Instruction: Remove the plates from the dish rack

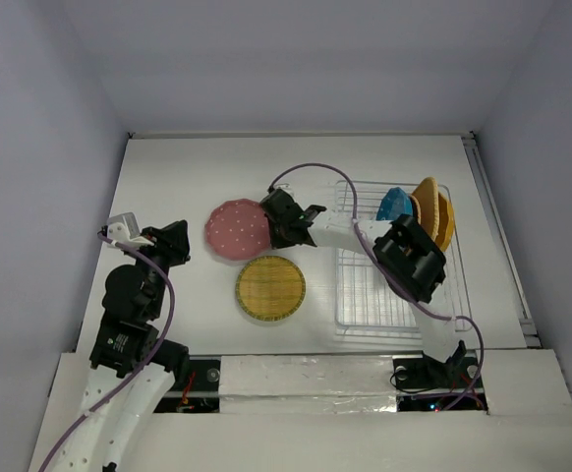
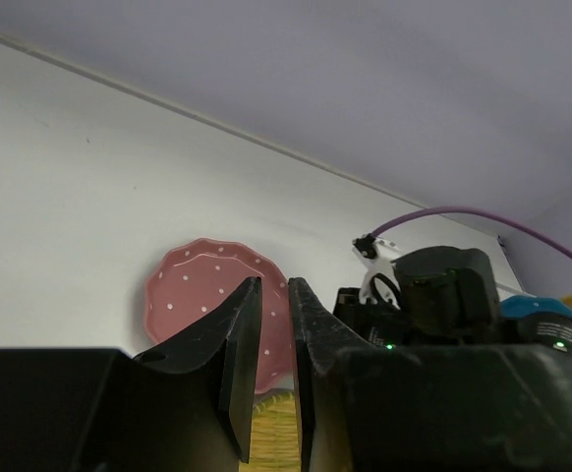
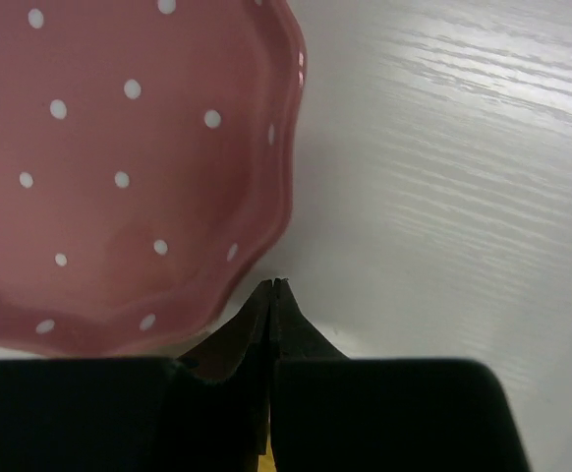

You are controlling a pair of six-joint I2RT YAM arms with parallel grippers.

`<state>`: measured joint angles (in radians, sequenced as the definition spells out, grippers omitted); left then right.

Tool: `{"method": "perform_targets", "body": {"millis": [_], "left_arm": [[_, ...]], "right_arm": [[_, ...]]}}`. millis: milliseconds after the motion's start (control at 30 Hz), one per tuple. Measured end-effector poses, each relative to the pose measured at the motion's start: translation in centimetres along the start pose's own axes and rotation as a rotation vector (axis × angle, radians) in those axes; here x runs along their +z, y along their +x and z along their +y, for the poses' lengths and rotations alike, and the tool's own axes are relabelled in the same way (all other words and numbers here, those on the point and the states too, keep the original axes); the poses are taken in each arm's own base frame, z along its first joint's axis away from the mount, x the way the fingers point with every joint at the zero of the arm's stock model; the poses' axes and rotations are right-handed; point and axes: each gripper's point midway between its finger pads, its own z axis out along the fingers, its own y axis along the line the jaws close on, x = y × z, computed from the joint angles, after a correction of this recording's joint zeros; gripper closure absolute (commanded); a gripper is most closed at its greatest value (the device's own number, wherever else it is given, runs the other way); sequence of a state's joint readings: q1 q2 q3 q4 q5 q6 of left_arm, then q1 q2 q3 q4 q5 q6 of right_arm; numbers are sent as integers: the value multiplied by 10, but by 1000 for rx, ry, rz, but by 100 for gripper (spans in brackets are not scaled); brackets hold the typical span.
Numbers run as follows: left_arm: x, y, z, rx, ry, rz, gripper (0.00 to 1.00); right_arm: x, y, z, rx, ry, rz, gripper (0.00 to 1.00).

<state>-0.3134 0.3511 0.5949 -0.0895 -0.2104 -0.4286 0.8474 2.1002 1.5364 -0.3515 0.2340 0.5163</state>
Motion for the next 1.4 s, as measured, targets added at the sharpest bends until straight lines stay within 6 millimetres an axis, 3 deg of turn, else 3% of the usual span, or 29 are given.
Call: {"method": "perform_targets", "body": {"millis": [133, 433, 533, 567, 667, 700, 733, 767, 800, 833, 933, 1033, 1067, 1133, 1167, 1267, 1400], "left_arm": [[-1, 0, -1, -1, 7, -1, 85], [-2, 1, -2, -1, 11, 4, 85], [-2, 1, -2, -1, 11, 5, 85], [-2, 1, -2, -1, 11, 5, 85], [-2, 1, -2, 0, 10, 5, 85], [-2, 1, -2, 0, 10, 5, 85], [-2, 1, -2, 0, 10, 5, 85], [-2, 1, -2, 0, 10, 5, 85], [-2, 1, -2, 0, 11, 5, 85], [-2, 1, -2, -1, 11, 4, 85], [-4, -1, -3, -3, 15, -2, 85], [-6, -3, -3, -5, 19, -11, 85], [-6, -3, -3, -6, 19, -12, 84], [-6, -3, -3, -6, 19, -12, 84], [-6, -3, -3, -5, 19, -11, 84], [-6, -3, -3, -5, 19, -11, 84], [-5, -3, -3, -5, 18, -9, 84]], "right_arm": [[17, -2, 12, 17, -22, 18, 100], [42, -38, 65, 138, -164, -5, 100], [42, -67, 85, 176, -213, -59, 89], [38, -75, 89, 182, -225, -78, 73], [14, -98, 95, 176, -255, -135, 58], [1, -104, 93, 167, -258, -153, 58], [-13, -106, 88, 156, -251, -167, 59], [-34, -109, 79, 144, -241, -188, 81], [-56, -110, 68, 127, -224, -210, 95], [-81, -115, 56, 123, -206, -247, 100], [-162, -123, 5, 136, -120, -374, 100], [-238, -131, -59, 204, -24, -520, 100], [-257, -130, -82, 233, 16, -557, 93], [-278, -117, -127, 284, 113, -591, 70], [-287, -110, -149, 306, 165, -601, 54], [-296, -77, -198, 332, 300, -571, 49], [-287, -49, -214, 309, 370, -484, 50]]}}
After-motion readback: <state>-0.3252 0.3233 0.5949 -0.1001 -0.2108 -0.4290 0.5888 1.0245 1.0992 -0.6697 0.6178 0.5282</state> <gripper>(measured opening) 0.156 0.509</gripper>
